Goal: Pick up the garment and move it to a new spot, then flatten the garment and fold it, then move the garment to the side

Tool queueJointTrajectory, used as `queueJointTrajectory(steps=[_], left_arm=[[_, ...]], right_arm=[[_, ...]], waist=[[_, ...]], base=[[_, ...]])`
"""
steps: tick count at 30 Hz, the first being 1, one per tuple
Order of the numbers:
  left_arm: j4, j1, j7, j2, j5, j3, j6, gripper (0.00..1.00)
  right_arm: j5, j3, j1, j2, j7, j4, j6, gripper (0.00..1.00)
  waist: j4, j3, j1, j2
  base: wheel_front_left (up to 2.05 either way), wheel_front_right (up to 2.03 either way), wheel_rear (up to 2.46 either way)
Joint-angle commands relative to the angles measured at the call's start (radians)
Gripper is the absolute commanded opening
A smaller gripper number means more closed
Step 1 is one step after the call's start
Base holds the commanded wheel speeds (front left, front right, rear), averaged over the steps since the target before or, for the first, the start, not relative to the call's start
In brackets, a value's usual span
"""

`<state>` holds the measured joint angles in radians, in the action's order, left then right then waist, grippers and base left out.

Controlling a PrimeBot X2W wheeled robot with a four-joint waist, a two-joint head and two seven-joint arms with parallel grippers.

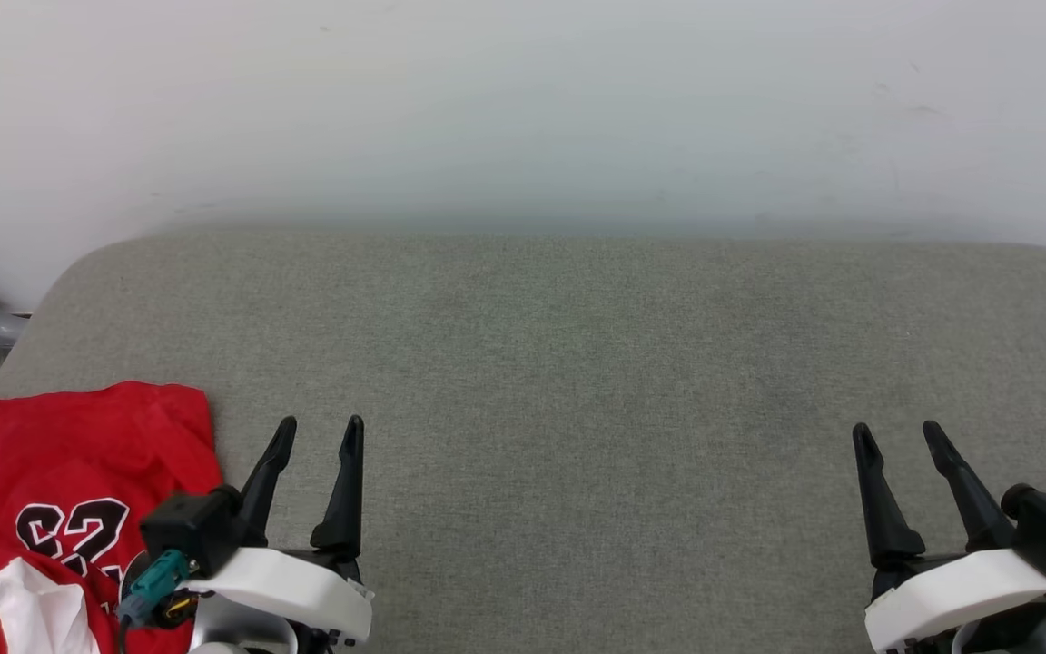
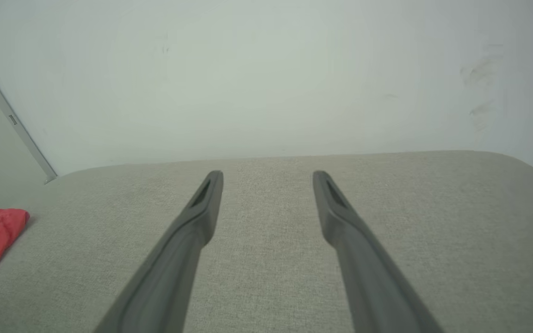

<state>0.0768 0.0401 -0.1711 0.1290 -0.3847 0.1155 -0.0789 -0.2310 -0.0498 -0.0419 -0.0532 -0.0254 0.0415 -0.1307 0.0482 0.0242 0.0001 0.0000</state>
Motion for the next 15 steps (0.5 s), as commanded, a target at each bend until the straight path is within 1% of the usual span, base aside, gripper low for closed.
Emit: queueJointTrajectory(steps=[1,9,15], left_arm=[[-0.005,-0.008,-0.009,0.009,0.025,0.003,0.004,1.0],[0.006,-0.012,-0.028,0.009,0.088,0.015,0.015,1.0],[0.014,-0.012,-0.039,0.005,0.128,0.019,0.016,1.0]], right_arm=[[0.03,-0.004,-0.004,0.002,0.0,0.017,0.0,1.0],[0.093,-0.016,-0.019,0.003,0.006,0.032,0.0,1.0],[0.128,-0.021,-0.026,0.004,0.003,0.041,0.0,1.0]], waist=[[0.001,0.001,-0.0001,0.0],[0.008,0.003,-0.0001,0.0],[0.01,0.003,-0.0001,0.0]], base=[[0.0,0.0,0.0],[0.0,0.0,0.0],[0.0,0.0,0.0]])
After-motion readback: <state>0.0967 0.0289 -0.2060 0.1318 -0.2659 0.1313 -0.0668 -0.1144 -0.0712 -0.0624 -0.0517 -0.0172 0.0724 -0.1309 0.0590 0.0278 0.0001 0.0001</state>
